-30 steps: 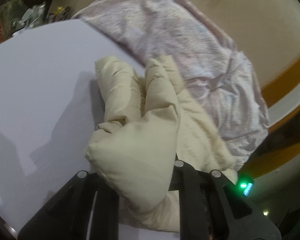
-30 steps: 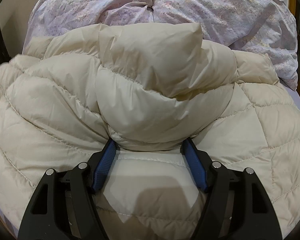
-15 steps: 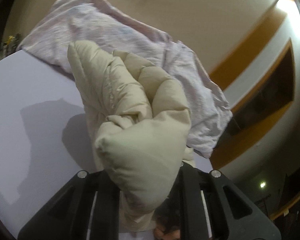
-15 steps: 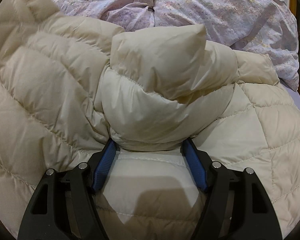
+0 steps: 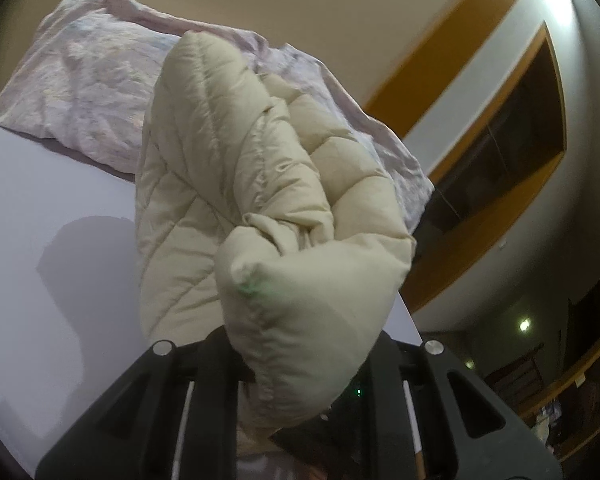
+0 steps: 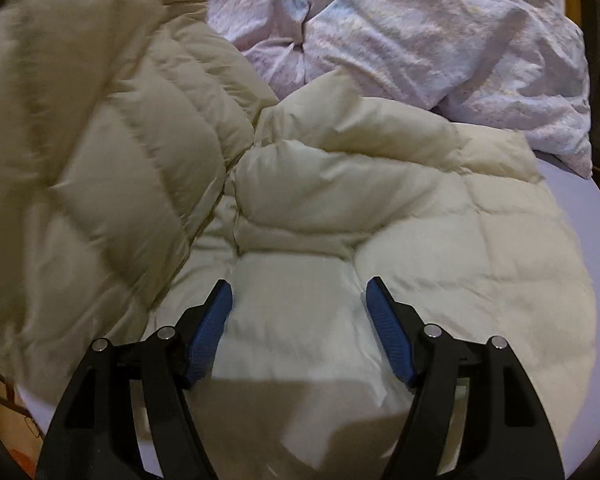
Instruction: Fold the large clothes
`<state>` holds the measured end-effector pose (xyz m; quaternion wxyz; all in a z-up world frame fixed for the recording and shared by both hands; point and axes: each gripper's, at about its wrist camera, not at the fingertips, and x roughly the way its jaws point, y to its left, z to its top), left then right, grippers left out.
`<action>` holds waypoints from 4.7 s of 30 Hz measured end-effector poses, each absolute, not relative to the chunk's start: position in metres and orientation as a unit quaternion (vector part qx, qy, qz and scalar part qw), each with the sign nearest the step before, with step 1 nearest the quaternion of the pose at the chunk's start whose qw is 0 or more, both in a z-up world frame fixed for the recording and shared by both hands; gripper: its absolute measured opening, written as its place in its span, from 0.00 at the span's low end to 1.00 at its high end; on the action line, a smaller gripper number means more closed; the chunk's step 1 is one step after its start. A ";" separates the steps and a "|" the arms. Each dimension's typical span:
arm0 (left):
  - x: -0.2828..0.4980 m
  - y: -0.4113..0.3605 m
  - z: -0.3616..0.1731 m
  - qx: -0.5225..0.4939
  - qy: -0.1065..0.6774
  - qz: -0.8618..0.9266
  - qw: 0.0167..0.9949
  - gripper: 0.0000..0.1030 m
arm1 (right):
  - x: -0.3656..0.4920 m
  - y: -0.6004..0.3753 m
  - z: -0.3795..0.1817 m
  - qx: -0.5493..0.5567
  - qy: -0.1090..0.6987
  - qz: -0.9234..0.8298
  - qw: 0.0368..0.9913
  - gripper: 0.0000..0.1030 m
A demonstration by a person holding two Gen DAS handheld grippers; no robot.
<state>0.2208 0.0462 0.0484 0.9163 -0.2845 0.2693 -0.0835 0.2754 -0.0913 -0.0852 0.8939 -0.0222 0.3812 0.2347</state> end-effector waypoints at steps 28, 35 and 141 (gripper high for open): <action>0.249 -0.072 0.032 -0.216 0.372 -0.253 0.867 0.79 | 0.214 -0.205 -0.116 0.084 0.350 0.190 0.913 0.69; 0.230 -0.042 0.052 -0.190 0.340 -0.187 0.902 0.81 | 0.209 -0.205 -0.115 0.084 0.349 0.183 0.915 0.69; 0.357 -0.043 -0.041 -0.080 0.416 -0.040 0.905 0.69 | 0.326 -0.262 -0.096 0.110 0.379 0.089 0.915 0.23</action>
